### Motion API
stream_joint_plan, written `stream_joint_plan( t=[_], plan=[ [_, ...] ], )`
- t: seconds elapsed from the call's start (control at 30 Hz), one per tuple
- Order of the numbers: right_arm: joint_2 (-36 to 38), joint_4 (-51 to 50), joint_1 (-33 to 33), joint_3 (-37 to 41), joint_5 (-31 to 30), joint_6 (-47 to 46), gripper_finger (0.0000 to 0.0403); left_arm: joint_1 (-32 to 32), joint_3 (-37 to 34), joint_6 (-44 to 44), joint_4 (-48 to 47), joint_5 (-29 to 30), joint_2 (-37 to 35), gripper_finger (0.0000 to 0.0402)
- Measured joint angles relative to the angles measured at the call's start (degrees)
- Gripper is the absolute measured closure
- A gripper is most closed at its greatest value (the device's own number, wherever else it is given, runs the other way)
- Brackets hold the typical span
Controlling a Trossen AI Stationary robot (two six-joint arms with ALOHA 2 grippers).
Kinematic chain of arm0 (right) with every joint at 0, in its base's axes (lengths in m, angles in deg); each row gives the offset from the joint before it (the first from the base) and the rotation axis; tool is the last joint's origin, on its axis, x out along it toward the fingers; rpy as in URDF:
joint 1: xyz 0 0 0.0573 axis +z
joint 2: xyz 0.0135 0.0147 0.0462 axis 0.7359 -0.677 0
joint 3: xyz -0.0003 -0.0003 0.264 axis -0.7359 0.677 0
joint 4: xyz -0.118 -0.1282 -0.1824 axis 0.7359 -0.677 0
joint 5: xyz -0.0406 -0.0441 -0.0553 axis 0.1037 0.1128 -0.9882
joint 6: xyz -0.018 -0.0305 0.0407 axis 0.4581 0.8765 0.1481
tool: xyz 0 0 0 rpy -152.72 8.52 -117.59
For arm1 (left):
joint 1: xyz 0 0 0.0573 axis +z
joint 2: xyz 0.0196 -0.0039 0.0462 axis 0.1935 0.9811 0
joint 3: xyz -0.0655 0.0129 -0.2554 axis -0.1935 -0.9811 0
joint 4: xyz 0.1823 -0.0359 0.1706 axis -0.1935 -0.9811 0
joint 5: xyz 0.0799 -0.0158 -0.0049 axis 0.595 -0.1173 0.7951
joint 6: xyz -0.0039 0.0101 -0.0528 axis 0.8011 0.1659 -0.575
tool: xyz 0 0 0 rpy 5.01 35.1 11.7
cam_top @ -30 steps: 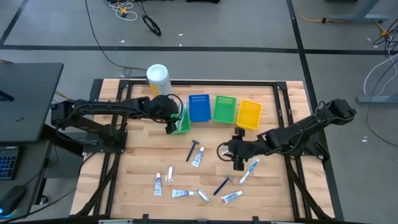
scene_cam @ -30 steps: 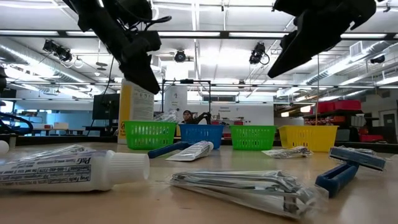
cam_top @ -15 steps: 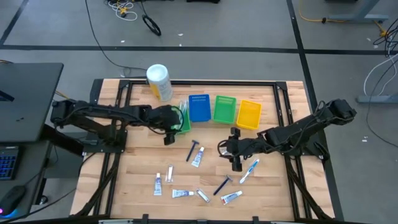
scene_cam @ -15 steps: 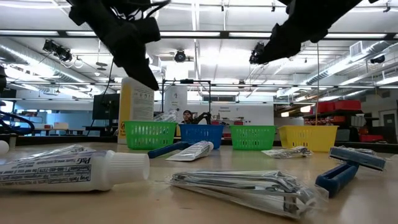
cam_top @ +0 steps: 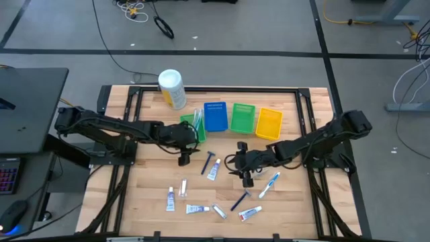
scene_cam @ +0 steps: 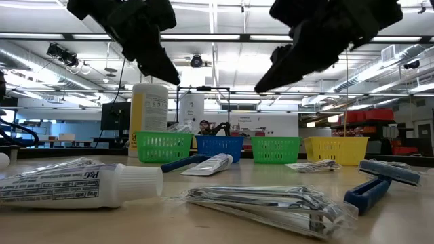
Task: Pick & Place Travel size toiletries
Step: Put the white toothpaste into the blue basket
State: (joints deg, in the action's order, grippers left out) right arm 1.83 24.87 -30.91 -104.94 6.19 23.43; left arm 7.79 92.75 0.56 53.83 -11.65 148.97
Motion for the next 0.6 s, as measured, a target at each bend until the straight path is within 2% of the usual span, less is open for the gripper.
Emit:
stream_joint_plan(
  t=[0.17,0.43,0.5,0.6],
  plan=[
    [-1.5,-2.4,-0.8,0.0,0.3,0.4,0.0195,-0.3,0.0,-1.1,0.0,0.4,0.5,0.0224],
    [-1.6,-15.6,-2.6,0.0,0.3,-3.3,0.0195,-0.3,0.0,-0.8,-0.1,2.8,0.5,0.0224],
    [-1.6,-14.7,-2.9,0.0,0.3,-3.1,0.0195,-0.3,0.0,-0.8,-0.2,2.8,0.5,0.0224],
    [-2.3,-7.9,-3.0,0.0,1.7,3.5,0.0195,-0.3,0.0,-0.5,0.1,2.8,0.5,0.0224]
  ],
)
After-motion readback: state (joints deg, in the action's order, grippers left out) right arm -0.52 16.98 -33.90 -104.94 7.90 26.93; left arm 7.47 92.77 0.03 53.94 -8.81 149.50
